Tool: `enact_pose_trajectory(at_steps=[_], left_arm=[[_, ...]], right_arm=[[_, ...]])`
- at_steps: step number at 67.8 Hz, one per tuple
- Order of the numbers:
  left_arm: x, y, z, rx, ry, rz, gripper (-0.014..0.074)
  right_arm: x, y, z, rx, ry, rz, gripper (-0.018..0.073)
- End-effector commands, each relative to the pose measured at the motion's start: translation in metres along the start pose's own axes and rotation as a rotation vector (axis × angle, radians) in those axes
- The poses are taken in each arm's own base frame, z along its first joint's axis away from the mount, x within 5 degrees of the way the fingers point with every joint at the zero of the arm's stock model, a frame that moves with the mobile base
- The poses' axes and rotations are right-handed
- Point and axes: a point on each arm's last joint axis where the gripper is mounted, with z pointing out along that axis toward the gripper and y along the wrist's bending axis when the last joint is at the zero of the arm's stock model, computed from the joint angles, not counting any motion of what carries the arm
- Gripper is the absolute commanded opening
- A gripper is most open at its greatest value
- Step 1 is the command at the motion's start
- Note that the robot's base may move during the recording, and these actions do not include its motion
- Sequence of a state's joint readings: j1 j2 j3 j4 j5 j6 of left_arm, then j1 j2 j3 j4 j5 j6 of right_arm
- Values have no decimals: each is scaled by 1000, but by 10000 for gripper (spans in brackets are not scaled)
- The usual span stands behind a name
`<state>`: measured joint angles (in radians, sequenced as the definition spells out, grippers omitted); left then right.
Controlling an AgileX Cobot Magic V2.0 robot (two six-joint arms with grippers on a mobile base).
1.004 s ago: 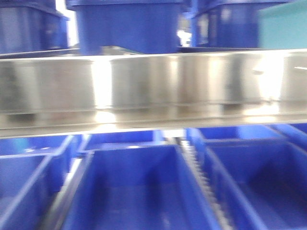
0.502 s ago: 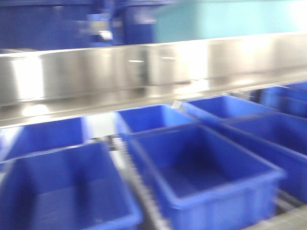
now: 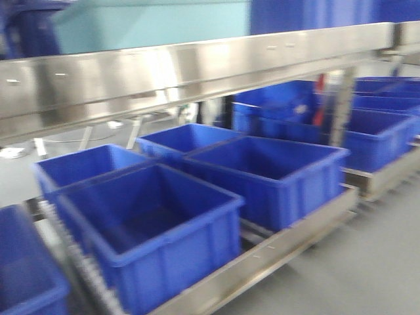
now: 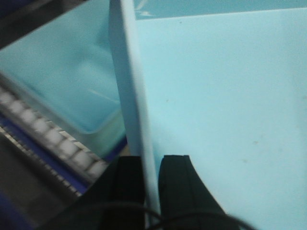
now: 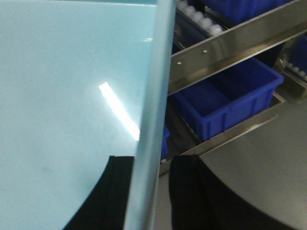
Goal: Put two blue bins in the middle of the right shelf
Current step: 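Drive the base back from the shelf while holding the bin, then drive the base across the floor toward the next shelf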
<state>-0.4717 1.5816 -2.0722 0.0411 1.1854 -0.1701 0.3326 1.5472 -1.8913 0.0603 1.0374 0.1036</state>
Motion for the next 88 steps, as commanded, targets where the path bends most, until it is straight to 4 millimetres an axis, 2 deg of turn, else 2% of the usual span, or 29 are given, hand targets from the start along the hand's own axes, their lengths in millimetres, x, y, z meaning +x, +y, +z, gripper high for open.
enact_pose_trajectory(at_steps=[1, 88], left_arm=[[-2, -12, -17, 109, -32, -22, -111], [-2, -12, -17, 109, -32, -22, -111]], right_arm=[[-9, -3, 1, 22, -92, 14, -153], [-14, -3, 0, 15, -144, 13, -153]])
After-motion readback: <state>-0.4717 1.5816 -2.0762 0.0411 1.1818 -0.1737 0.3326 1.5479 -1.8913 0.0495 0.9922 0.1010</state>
